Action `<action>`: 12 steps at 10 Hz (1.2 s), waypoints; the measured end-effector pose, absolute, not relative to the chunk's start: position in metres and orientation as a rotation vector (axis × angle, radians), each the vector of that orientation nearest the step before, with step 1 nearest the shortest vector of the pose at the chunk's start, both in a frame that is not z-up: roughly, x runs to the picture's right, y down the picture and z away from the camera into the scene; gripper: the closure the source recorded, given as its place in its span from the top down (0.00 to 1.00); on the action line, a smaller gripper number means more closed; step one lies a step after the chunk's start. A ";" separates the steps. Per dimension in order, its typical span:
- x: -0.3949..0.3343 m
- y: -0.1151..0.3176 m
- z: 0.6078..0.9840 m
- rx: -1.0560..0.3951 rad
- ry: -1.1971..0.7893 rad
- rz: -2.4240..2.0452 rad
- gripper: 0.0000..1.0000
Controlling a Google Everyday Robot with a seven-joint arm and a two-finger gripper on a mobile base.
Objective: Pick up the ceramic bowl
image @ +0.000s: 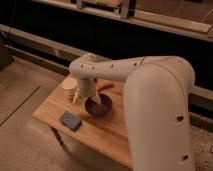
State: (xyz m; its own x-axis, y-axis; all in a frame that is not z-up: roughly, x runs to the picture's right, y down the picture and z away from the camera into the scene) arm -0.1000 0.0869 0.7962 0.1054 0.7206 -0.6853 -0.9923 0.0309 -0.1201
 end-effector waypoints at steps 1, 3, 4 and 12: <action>-0.100 0.091 0.800 -0.685 0.513 1.411 0.79; -0.099 0.091 0.805 -0.704 0.489 1.403 0.61; -0.100 0.092 0.805 -0.708 0.479 1.397 0.53; -0.087 0.080 0.787 -0.655 0.436 1.398 0.00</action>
